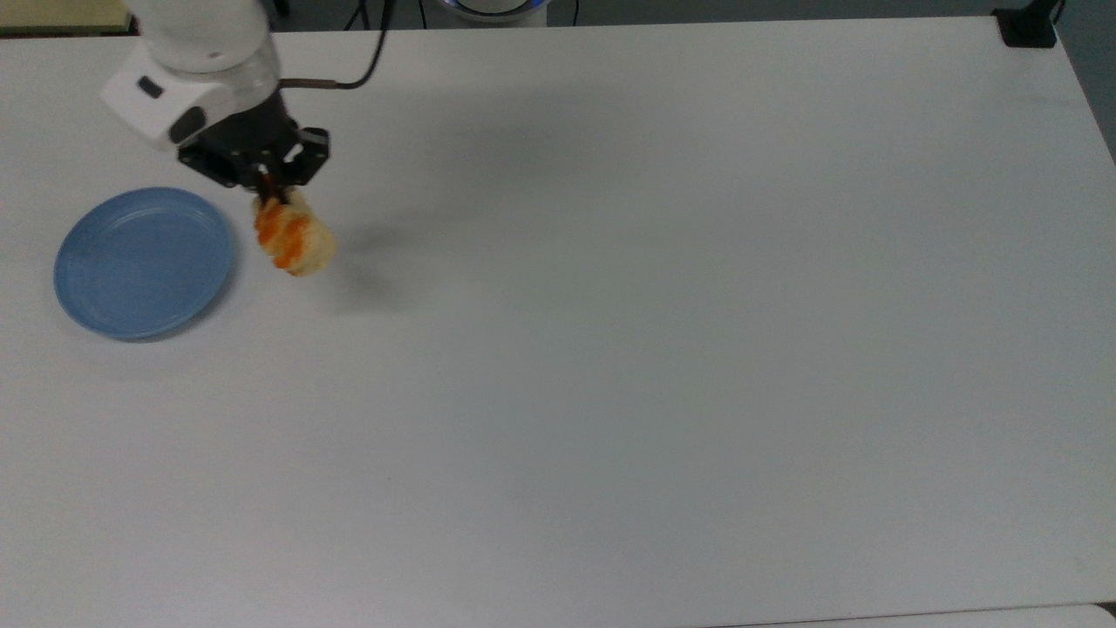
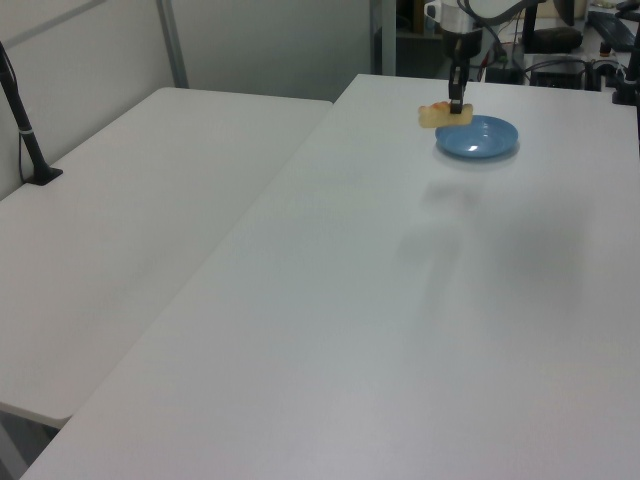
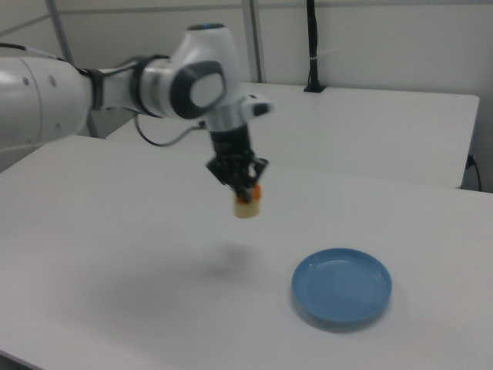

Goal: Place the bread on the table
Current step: 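Carry the bread roll away from the plate and lower it to the table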

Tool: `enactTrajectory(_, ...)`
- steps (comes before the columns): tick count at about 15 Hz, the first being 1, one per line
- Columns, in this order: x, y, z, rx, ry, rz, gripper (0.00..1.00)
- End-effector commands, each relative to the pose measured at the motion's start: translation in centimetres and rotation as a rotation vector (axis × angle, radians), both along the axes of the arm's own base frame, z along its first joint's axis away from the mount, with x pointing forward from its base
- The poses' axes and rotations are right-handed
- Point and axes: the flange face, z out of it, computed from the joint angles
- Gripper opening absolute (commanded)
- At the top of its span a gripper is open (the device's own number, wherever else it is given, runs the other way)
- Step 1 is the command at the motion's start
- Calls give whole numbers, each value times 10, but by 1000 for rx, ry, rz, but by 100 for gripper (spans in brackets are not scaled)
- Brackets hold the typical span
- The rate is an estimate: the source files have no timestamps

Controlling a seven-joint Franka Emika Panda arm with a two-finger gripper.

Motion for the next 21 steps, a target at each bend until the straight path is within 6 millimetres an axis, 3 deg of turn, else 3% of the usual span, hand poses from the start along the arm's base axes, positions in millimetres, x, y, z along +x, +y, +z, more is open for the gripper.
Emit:
enactTrajectory(1,0,89,-1,6,15,-160,1)
enactTrajectory(4,0,145,-23,8,42,-145,1)
enactTrajectory(7,7,165,-52,10,56,-201,1)
enactTrajectory(13,24,172,-93,30,5,-347,1)
enactTrajectory(18,24,187,-135,-46,13,-326,3)
enactTrajectory(20,25,187,-151,-74,22,-322,9)
enactTrajectory(21,25,191,-151,-80,20,-312,18)
